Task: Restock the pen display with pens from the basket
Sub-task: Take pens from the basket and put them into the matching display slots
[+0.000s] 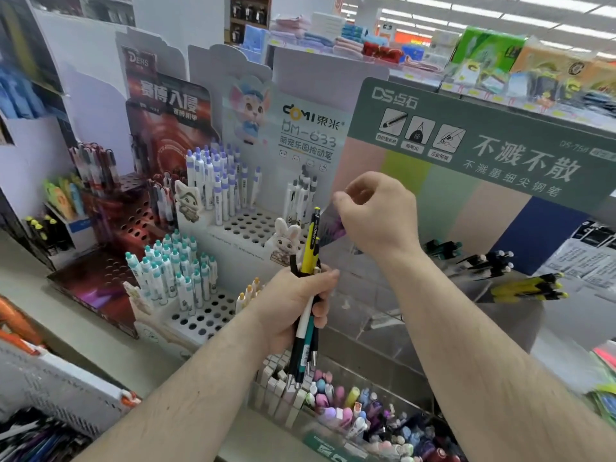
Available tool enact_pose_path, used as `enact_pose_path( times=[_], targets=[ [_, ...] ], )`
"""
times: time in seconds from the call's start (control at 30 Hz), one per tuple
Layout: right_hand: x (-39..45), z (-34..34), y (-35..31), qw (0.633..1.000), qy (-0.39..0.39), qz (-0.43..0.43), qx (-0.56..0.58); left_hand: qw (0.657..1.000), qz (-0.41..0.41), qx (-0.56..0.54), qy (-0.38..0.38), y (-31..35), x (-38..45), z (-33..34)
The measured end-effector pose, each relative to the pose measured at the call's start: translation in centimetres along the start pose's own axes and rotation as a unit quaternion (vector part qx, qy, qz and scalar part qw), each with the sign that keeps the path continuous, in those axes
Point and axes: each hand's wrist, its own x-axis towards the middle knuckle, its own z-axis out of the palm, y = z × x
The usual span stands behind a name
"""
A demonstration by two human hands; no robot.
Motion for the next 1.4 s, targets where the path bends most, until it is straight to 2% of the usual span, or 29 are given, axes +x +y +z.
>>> enact_pose_path(
  times=[0.07, 0.13, 0.2, 0.27, 0.37, 0.47, 0.53, 0.6, 0.7, 0.8, 0.93, 1.07, 1.17, 1.27, 1.4],
  targets=[
    [-1.5, 0.0, -0.4, 0.992, -0.073, 0.043, 0.094, 1.0, -0.001, 0.026, -0.007, -0.2, -0.2, 0.0],
    [-2.9, 0.4, -0.2, 0.988, -0.125, 0.044, 0.085, 0.999, -0.014, 0.049, -0.013, -0.4, -0.4, 0.1],
    [-3.7, 0.8, 0.4, 0.988, -0.119, 0.041, 0.089, 0.997, -0.03, 0.068, -0.024, -0.6, -0.6, 0.3],
    [-3.9, 0.9, 1.0, 0.987, -0.071, 0.06, 0.129, 0.994, -0.049, 0.086, -0.038, -0.9, -1.0, 0.3],
    [-3.7, -0.5, 2.0, 0.969, 0.053, 0.111, 0.214, 0.993, -0.07, 0.085, -0.042, -1.4, -1.4, 0.0],
    [-4.2, -2.1, 3.1, 0.927, 0.143, 0.169, 0.302, 0.996, -0.081, -0.017, -0.021, -1.9, -1.5, -0.6],
    [-5.1, -2.5, 3.8, 0.904, 0.159, 0.207, 0.337, 0.989, -0.075, -0.129, -0.017, -1.9, -1.3, -0.4],
    [-6.1, -2.5, 4.6, 0.894, 0.159, 0.233, 0.349, 0.981, -0.054, -0.185, -0.024, -2.1, -1.0, 0.1],
    [-7.4, -2.4, 5.5, 0.88, 0.16, 0.266, 0.359, 0.979, -0.031, -0.194, -0.047, -2.4, -0.3, 1.4],
    [-8.4, -2.9, 6.6, 0.861, 0.193, 0.276, 0.381, 0.969, -0.028, -0.226, -0.096, -3.2, 0.7, 2.3],
    [-9.2, -4.4, 8.0, 0.849, 0.225, 0.274, 0.393, 0.945, -0.039, -0.289, -0.15, -4.2, 1.9, 3.8],
    [-9.4, -6.8, 9.5, 0.819, 0.254, 0.303, 0.416, 0.941, -0.062, -0.288, -0.168, -5.0, 3.3, 6.1],
    [-9.5, -9.3, 10.3, 0.789, 0.37, 0.276, 0.405, 0.946, -0.083, -0.255, -0.18, -5.6, 3.9, 8.4],
    [-9.0, -12.3, 11.6, 0.791, 0.486, 0.192, 0.32, 0.954, -0.096, -0.222, -0.179, -6.0, 4.4, 10.1],
    [-8.1, -14.8, 14.2, 0.8, 0.554, 0.127, 0.19, 0.958, -0.101, -0.211, -0.167, -6.5, 5.1, 11.0]
  ],
)
